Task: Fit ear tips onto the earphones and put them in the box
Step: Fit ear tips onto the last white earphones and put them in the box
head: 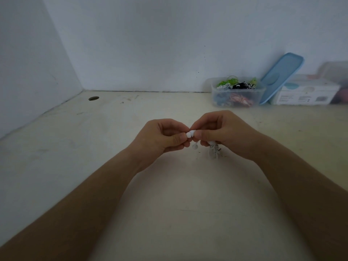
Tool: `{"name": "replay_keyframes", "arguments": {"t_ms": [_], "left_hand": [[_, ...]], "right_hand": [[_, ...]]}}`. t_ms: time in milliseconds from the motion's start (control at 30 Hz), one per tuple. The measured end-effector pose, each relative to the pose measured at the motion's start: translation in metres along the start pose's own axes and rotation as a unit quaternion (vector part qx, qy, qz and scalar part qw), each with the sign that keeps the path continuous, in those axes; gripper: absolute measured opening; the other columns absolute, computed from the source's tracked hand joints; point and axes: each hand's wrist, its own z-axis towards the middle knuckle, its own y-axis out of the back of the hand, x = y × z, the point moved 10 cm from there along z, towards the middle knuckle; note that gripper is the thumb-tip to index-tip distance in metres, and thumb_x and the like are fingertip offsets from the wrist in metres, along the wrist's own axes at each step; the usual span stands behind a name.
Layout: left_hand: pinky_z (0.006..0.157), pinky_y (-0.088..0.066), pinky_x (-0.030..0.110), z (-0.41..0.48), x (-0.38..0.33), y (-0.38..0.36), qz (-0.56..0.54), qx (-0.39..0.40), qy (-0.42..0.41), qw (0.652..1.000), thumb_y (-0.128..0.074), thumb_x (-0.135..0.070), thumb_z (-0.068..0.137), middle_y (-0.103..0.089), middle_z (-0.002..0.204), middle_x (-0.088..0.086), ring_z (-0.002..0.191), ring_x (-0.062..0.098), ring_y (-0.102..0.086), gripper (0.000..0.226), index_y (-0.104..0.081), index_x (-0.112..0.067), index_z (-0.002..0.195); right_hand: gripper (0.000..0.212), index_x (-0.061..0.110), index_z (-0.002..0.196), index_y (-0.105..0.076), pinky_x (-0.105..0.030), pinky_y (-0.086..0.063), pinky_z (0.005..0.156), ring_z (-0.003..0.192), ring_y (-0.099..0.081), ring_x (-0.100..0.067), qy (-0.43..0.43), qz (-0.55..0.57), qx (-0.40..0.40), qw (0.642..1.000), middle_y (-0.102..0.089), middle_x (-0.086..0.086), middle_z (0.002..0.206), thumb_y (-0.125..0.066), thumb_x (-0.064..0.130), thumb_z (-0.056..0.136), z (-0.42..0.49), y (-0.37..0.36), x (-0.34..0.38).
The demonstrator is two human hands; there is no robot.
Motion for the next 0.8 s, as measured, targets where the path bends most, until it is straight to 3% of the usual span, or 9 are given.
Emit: {"name": "replay_keyframes", "arguments": {"t_ms": [400, 567, 700, 800], "left_hand": [[0.068, -0.057, 0.023, 0.001, 0.003, 0.003, 0.005, -0.011, 0.003, 1.000, -0.072, -0.010, 0.076, -0.075, 0.084, 0.014, 0.075, 0.018, -0.072, 0.017, -0.072, -0.008, 0.093], [0.069, -0.057, 0.024, 0.001, -0.001, 0.001, 0.006, -0.006, -0.002, 1.000, -0.069, -0.010, 0.081, -0.075, 0.089, 0.011, 0.077, 0.018, -0.071, 0.015, -0.072, -0.009, 0.096], [0.071, -0.058, 0.026, 0.000, -0.009, 0.004, 0.085, -0.026, -0.029, 0.996, -0.063, -0.013, 0.093, -0.075, 0.092, 0.007, 0.080, 0.017, -0.071, 0.011, -0.072, -0.013, 0.100], [0.073, -0.058, 0.028, -0.002, -0.011, -0.004, 0.107, -0.009, -0.028, 0.994, -0.066, -0.018, 0.091, -0.075, 0.097, 0.006, 0.085, 0.019, -0.072, 0.018, -0.070, -0.010, 0.106]], "right_hand": [[0.010, 0.006, 0.092, -0.073, -0.023, -0.051, 0.062, 0.064, -0.061, -0.016, -0.006, 0.003, -0.016, 1.000, -0.073, -0.012, 0.077, -0.076, 0.008, 0.083, 0.000, -0.001, 0.000], [0.031, 0.010, 0.093, -0.073, -0.025, -0.053, 0.062, 0.066, -0.061, -0.018, -0.029, 0.043, -0.006, 0.999, -0.072, -0.008, 0.079, -0.078, 0.028, 0.069, 0.000, 0.000, -0.003], [0.026, 0.006, 0.098, -0.069, -0.024, -0.054, 0.062, 0.065, -0.062, -0.016, -0.043, 0.128, -0.013, 0.991, -0.069, -0.008, 0.077, -0.071, 0.017, 0.074, 0.002, 0.004, -0.006], [0.023, 0.004, 0.098, -0.067, -0.023, -0.053, 0.061, 0.064, -0.064, -0.016, -0.041, 0.179, -0.015, 0.983, -0.067, -0.007, 0.074, -0.070, 0.014, 0.077, 0.002, 0.003, -0.004]]}}
